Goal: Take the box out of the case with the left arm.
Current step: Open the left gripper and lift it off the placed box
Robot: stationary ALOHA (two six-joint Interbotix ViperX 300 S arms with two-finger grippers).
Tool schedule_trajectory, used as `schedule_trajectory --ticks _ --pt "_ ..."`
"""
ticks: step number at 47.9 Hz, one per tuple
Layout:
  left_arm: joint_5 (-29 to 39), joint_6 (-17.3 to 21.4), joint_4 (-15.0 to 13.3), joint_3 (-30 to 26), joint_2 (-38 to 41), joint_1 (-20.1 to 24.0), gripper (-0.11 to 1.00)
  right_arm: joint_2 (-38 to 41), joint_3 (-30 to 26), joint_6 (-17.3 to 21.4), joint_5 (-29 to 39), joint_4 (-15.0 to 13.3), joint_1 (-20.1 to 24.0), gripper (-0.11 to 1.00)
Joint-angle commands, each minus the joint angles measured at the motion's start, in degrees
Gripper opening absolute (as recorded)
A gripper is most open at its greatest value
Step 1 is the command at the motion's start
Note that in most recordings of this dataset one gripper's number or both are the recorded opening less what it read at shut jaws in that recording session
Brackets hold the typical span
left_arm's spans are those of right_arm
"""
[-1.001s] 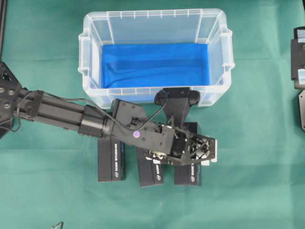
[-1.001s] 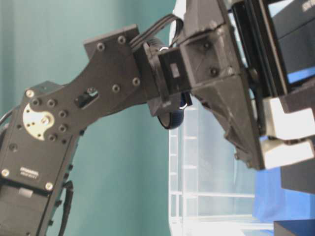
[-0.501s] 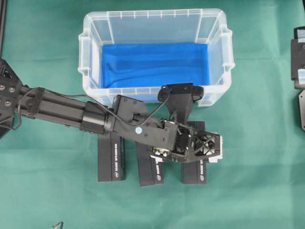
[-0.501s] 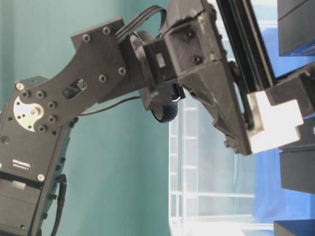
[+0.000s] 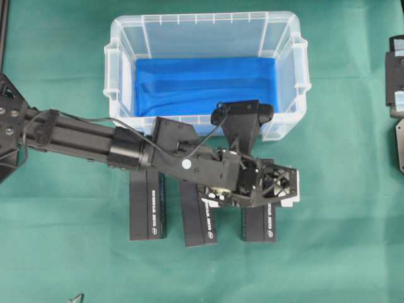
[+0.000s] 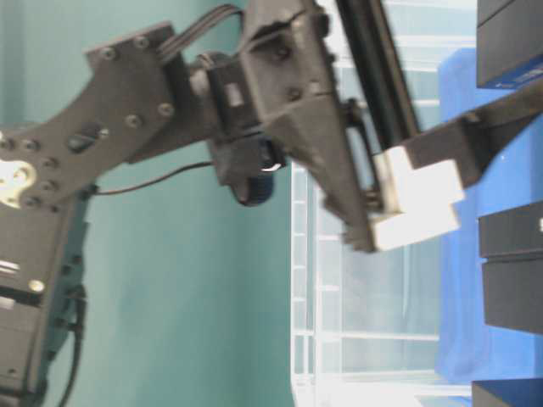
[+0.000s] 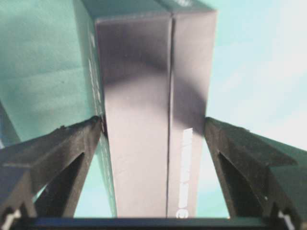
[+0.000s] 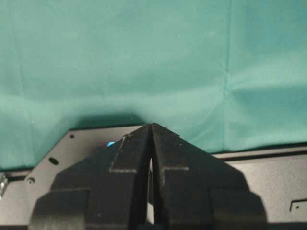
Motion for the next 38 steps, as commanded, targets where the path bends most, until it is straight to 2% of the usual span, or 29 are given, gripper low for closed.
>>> schedule_trajectory --ticks 1,16,24,30,38 --pt "2.46 0.09 0.70 -2.81 -4.48 0.35 0.82 0.00 -0.62 -0.09 -0.18 -0.18 -0.09 0.00" --pt "7.12 0.35 0.88 -8.53 -6.68 1.23 0.82 0.00 -0.70 -0.09 -0.18 -0.18 -0.09 0.00" --pt "7.82 2.55 0.88 -13.10 -5.80 1.32 0.82 0.00 -0.70 0.00 -0.26 -0.18 -0.09 0.00" --pt "11.51 4.04 0.79 -16.70 -4.66 1.58 0.81 0.00 -0.70 0.00 -0.26 -0.18 -0.09 0.00" --pt "16.88 4.92 0.88 -18.54 -4.04 1.76 0.82 0.00 -0.70 0.00 -0.18 -0.18 -0.09 0.00"
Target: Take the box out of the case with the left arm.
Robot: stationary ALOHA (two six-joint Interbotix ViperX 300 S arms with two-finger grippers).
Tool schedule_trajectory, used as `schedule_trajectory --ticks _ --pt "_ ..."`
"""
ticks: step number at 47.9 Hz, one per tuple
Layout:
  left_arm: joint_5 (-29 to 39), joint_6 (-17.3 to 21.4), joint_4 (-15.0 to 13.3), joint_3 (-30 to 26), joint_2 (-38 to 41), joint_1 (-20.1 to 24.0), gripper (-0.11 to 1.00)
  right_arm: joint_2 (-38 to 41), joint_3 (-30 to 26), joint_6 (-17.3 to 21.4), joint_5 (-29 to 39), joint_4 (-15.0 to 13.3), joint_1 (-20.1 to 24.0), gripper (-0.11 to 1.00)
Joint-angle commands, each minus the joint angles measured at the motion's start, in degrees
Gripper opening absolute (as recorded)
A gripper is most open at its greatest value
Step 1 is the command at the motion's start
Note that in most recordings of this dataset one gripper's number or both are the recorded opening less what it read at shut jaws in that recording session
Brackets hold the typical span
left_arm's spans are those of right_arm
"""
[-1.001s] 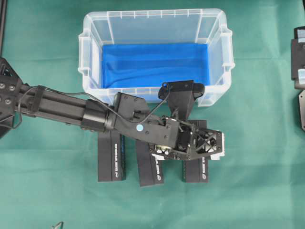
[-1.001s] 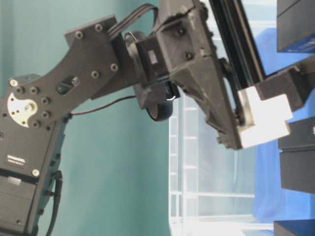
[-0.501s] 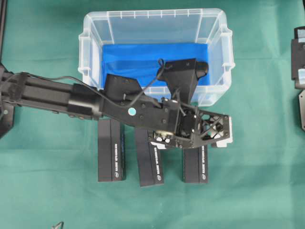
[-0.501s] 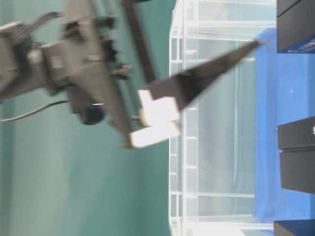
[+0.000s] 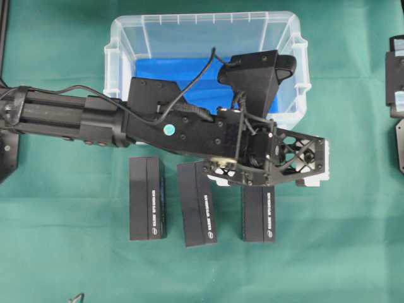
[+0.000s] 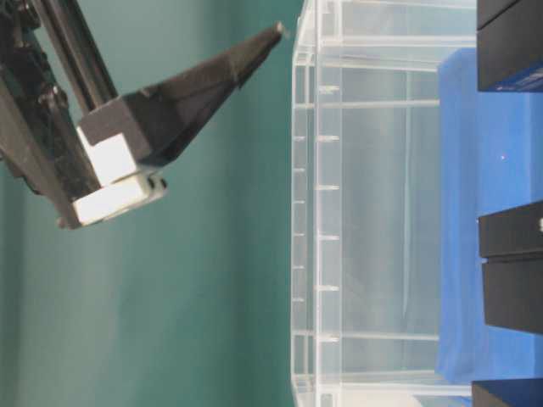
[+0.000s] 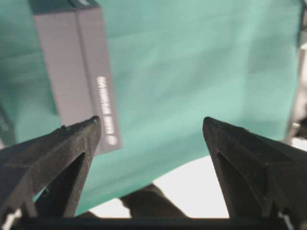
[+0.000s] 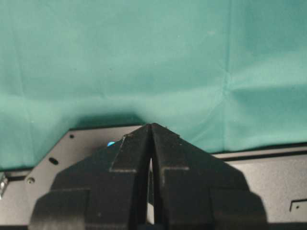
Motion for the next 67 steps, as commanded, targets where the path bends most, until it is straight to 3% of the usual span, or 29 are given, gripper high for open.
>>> schedule_trajectory --ticks 1,17,26,41,59,67 --pt "1.49 0.18 0.26 -1.85 -1.23 0.18 0.81 0.00 -0.70 0.00 -0.18 -0.18 -0.09 0.00" --pt "1.67 0.35 -0.09 -1.49 -1.85 -0.53 0.81 0.00 -0.70 -0.09 -0.18 -0.18 -0.09 0.00" --pt "3.25 0.26 -0.09 2.11 -5.10 -1.76 0.81 0.00 -0.70 0.09 -0.09 -0.18 -0.09 0.00" --pt "3.96 -1.05 -0.09 18.28 -18.02 -3.25 0.78 0.00 -0.70 0.18 0.00 -0.18 -0.09 0.00" --pt "3.78 -12.48 0.09 42.80 -38.85 -8.26 0.76 -0.18 -0.62 0.18 0.70 -0.18 -0.09 0.00" --pt "3.34 -15.21 0.18 50.63 -46.23 -10.46 0.76 -0.18 -0.70 0.18 0.70 -0.18 -0.09 0.00"
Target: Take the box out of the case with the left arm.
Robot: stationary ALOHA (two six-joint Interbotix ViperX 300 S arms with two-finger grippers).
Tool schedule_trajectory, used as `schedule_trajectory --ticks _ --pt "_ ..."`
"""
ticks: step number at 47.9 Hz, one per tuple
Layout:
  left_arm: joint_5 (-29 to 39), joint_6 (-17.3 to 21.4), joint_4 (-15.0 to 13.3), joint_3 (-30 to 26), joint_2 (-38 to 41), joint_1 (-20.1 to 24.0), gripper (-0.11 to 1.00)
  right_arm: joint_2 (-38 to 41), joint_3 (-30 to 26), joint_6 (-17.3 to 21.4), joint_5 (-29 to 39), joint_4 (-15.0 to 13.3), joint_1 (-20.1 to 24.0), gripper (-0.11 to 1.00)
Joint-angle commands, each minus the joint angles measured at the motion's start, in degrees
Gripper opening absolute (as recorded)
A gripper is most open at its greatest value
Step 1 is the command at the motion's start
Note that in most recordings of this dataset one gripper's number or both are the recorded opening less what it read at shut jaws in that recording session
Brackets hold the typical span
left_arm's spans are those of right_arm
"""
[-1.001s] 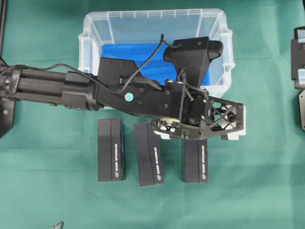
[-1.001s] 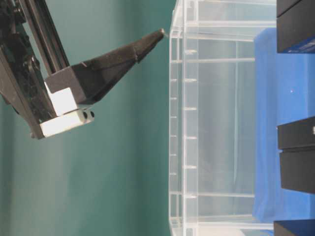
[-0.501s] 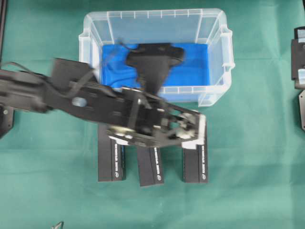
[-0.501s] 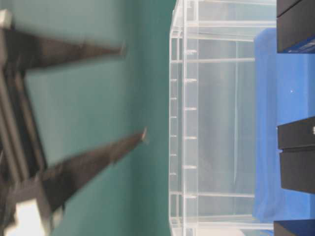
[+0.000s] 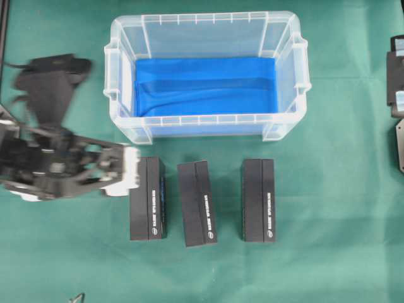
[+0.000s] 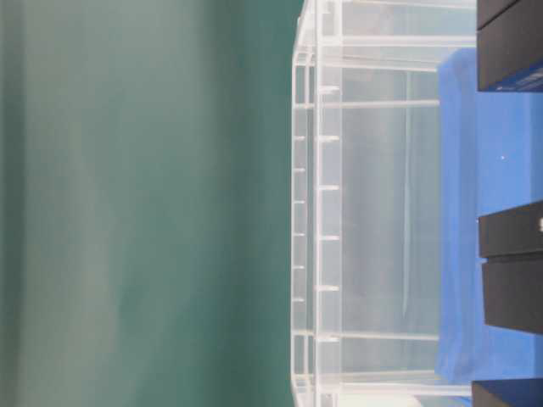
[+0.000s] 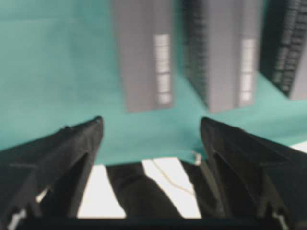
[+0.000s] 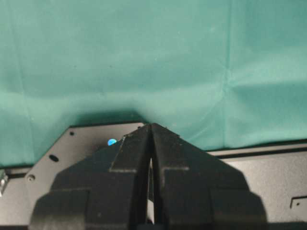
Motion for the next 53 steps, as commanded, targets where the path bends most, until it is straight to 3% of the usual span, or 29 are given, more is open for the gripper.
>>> schedule_trajectory --ticks 1,10,21,33,53 --pt "-0.53 -0.53 0.26 2.72 -4.39 -0.97 0.76 -0.09 -0.79 0.09 0.09 -0.18 -0.09 0.00" --pt "-0.79 -0.88 0.26 8.79 -10.46 -2.20 0.76 -0.09 -0.70 0.09 0.09 -0.18 -0.09 0.00" --pt "-0.53 -0.79 1.05 11.95 -14.68 -2.20 0.76 -0.09 -0.70 0.00 0.09 -0.18 -0.09 0.00" --pt "0.88 0.26 1.05 13.18 -16.70 1.93 0.76 -0.09 -0.70 0.00 0.00 -0.18 -0.09 0.00" --pt "1.14 16.61 0.70 14.41 -20.04 17.93 0.76 0.00 -0.70 0.00 0.09 -0.18 -0.09 0.00"
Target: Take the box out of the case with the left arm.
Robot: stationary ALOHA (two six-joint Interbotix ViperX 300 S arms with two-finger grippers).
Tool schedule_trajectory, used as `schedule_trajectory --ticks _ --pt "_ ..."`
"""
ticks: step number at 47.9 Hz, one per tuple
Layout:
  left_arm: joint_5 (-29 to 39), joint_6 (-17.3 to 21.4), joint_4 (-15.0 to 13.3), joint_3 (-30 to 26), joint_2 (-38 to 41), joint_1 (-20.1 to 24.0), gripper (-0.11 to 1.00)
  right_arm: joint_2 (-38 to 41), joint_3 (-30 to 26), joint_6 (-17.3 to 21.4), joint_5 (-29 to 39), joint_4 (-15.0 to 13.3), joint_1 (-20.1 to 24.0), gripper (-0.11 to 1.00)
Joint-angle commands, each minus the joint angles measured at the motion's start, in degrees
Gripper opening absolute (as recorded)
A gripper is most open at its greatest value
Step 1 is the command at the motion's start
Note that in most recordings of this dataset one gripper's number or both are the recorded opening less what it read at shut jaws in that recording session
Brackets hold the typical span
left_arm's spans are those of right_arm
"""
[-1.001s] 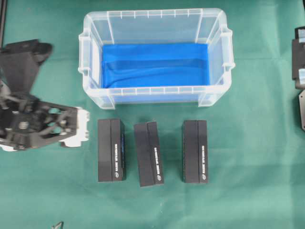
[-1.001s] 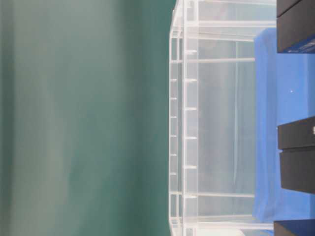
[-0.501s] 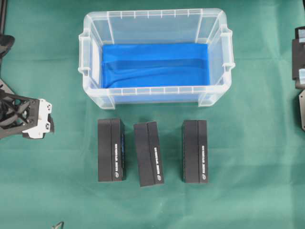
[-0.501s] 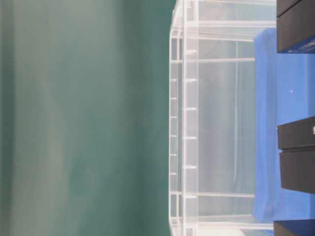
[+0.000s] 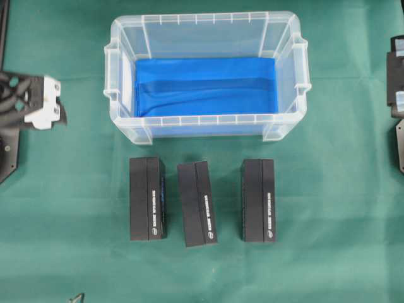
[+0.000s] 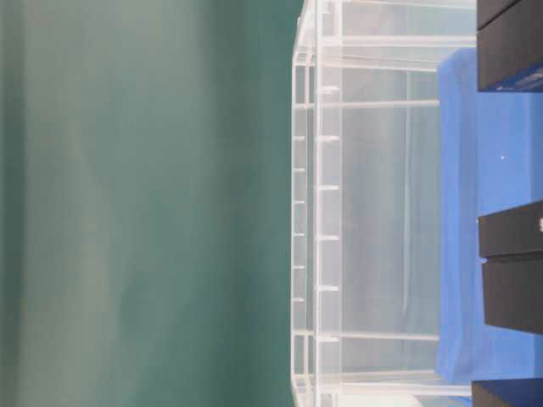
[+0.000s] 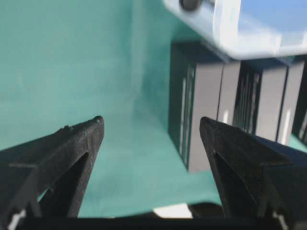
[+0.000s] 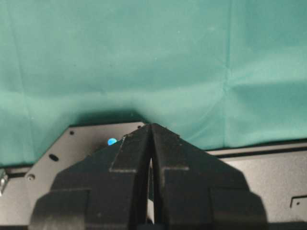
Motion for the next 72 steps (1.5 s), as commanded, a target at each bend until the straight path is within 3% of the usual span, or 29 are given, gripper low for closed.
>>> schedule_trajectory --ticks 1,8,21,72 --pt "-0.18 2.72 0.00 -0.62 -0.62 2.99 0.76 0.00 -0.70 0.00 0.00 -0.18 0.00 0.00" --pt "-0.18 8.53 -0.35 -0.62 -0.70 8.17 0.76 0.00 -0.70 0.09 -0.09 -0.18 0.00 0.00" --pt "-0.18 14.68 -0.97 -0.70 -0.79 15.12 0.76 0.00 -0.79 0.09 0.00 -0.18 0.00 0.00" --pt "-0.53 15.64 -1.14 -0.53 -0.44 16.17 0.76 0.00 -0.70 0.09 -0.09 -0.35 0.00 0.00"
